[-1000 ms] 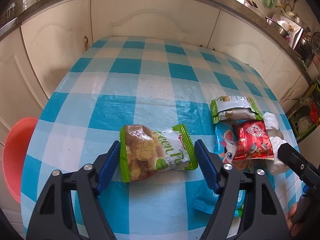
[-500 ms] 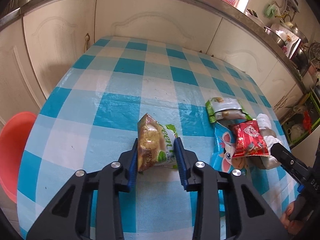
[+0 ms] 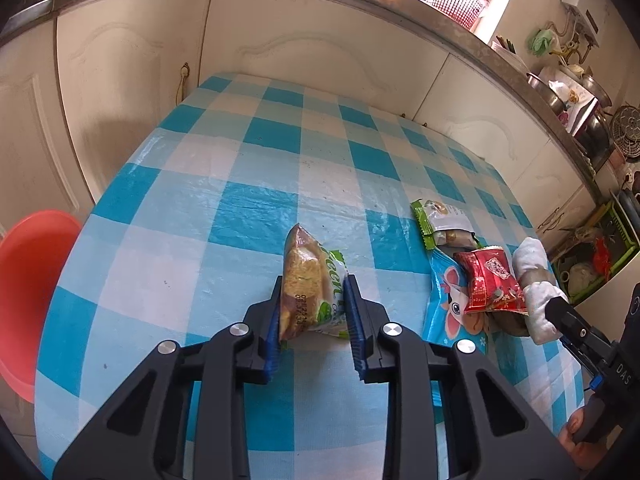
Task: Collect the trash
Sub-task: 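Grasp the green pea snack bag with the left tool while the right tool grasps the white cloth bundle, then carry the snack bag and cloth bundle over the red bucket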
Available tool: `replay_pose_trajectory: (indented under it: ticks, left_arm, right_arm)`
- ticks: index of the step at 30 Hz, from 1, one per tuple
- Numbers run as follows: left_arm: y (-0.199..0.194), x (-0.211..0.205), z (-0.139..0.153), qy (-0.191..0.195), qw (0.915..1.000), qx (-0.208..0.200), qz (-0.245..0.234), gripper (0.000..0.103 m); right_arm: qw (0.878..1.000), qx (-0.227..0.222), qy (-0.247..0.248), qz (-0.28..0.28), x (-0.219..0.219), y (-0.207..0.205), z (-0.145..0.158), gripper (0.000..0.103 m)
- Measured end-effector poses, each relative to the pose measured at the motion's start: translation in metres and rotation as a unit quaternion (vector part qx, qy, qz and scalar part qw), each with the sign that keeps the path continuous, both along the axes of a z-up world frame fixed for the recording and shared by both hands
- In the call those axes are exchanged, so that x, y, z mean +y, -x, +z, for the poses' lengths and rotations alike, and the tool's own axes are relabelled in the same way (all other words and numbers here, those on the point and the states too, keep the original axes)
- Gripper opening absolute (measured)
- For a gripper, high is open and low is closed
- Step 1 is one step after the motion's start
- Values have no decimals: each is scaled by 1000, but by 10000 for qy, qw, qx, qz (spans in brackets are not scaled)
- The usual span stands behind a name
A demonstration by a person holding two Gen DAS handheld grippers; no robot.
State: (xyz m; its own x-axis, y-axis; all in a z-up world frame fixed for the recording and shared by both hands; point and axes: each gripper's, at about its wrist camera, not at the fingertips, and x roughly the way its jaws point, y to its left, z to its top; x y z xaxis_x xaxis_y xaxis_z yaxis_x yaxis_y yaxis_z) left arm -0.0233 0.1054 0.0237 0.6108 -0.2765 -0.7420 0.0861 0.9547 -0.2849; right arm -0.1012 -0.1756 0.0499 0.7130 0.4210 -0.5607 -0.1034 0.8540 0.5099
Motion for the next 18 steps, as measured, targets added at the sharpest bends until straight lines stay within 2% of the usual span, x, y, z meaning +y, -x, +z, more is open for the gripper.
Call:
replay_pose_trajectory:
  ticks: [18]
  left_arm:
    - [21, 20, 22, 118, 9995, -274, 74, 30]
  right_arm:
    - [9979, -391, 484, 183, 24, 8, 33, 39]
